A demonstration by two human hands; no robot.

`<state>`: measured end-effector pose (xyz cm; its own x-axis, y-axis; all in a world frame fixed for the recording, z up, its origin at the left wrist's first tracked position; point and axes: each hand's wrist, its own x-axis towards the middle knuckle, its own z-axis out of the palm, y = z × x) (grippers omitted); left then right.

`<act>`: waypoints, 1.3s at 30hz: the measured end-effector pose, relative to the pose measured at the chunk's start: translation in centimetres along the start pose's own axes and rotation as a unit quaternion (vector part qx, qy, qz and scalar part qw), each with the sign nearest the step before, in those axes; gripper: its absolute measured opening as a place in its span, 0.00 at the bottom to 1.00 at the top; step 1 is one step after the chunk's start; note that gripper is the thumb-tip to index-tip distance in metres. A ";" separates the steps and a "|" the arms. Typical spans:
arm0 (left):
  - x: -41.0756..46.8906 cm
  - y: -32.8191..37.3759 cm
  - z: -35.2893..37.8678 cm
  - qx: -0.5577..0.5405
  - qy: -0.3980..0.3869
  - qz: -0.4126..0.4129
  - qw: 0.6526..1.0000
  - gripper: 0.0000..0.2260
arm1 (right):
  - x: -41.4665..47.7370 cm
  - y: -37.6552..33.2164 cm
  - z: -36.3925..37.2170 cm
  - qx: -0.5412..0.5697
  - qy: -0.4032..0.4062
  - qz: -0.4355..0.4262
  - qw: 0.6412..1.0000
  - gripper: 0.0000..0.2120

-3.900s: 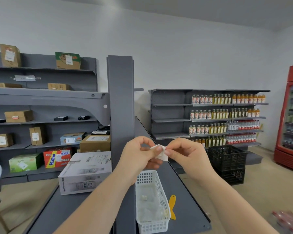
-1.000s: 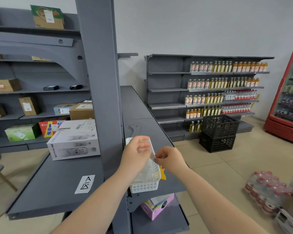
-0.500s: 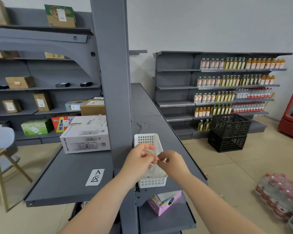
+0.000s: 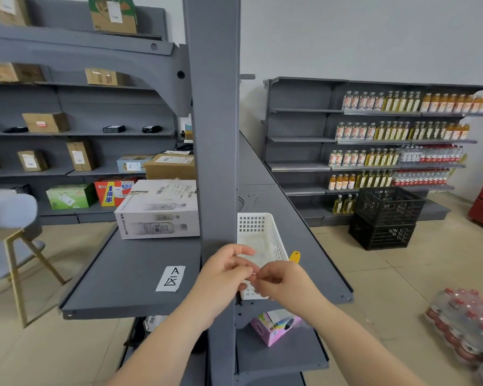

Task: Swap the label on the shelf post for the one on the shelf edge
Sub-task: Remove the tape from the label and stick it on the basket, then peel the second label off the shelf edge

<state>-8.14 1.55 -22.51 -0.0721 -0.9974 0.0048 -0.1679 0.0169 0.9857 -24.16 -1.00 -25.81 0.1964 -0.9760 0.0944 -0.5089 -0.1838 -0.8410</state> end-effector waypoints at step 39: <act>-1.2 -12.6 -14.4 -0.164 0.174 -0.251 0.938 0.11 | 5.4 0.2 19.2 -0.248 -0.001 -0.387 0.888 0.10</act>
<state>8.18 1.52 -32.47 0.2699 -0.8376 -0.4749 0.2212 -0.4260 0.8772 -7.09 -4.04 -35.66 0.6500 -0.5353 0.5394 -0.5277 -0.8287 -0.1866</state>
